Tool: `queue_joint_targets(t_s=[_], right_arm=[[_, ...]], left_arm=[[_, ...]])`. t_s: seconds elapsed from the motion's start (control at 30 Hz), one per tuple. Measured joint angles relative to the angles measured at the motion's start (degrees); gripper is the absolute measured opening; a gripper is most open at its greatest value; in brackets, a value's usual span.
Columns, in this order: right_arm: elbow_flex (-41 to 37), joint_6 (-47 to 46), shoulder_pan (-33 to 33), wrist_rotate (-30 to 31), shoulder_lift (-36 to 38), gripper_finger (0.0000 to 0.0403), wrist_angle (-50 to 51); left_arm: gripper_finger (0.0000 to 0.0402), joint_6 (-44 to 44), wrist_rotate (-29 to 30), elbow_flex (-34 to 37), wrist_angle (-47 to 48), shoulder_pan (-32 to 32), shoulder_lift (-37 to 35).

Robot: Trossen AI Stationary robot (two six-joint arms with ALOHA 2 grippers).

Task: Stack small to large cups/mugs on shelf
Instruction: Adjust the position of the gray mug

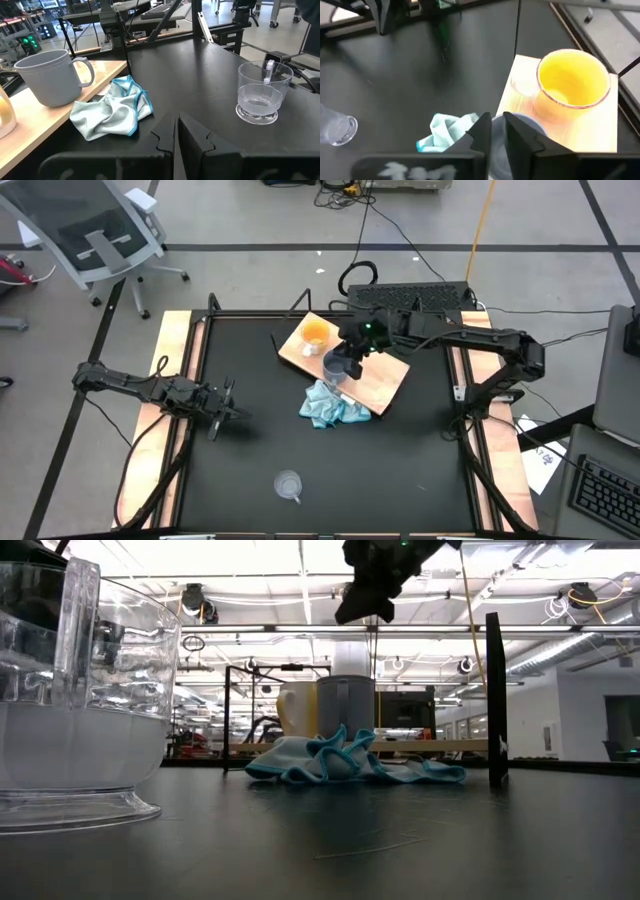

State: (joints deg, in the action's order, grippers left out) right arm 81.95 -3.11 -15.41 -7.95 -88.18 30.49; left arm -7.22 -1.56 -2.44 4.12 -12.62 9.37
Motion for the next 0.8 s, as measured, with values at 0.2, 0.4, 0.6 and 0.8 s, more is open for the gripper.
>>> queue_joint_targets(t_s=[0.2,0.4,0.6,0.8], right_arm=[[4.6,-0.2,-0.5,0.3,-3.8,0.0113,4.8],[10.1,-1.3,-3.5,0.5,-6.3,0.0185,12.2],[14.8,-0.5,-6.9,0.5,-8.7,0.0224,21.4],[14.8,4.9,-7.9,0.7,-8.8,0.0227,21.4]], left_arm=[[0.0024,0.4,0.0,0.0,0.0,0.0,0.0],[0.0024,0.4,0.0,0.0,0.0,0.0,0.0],[0.0024,0.2,0.0,0.0,0.0,0.0,0.0],[0.0024,0.0,0.0,0.0,0.0,0.0,0.0]])
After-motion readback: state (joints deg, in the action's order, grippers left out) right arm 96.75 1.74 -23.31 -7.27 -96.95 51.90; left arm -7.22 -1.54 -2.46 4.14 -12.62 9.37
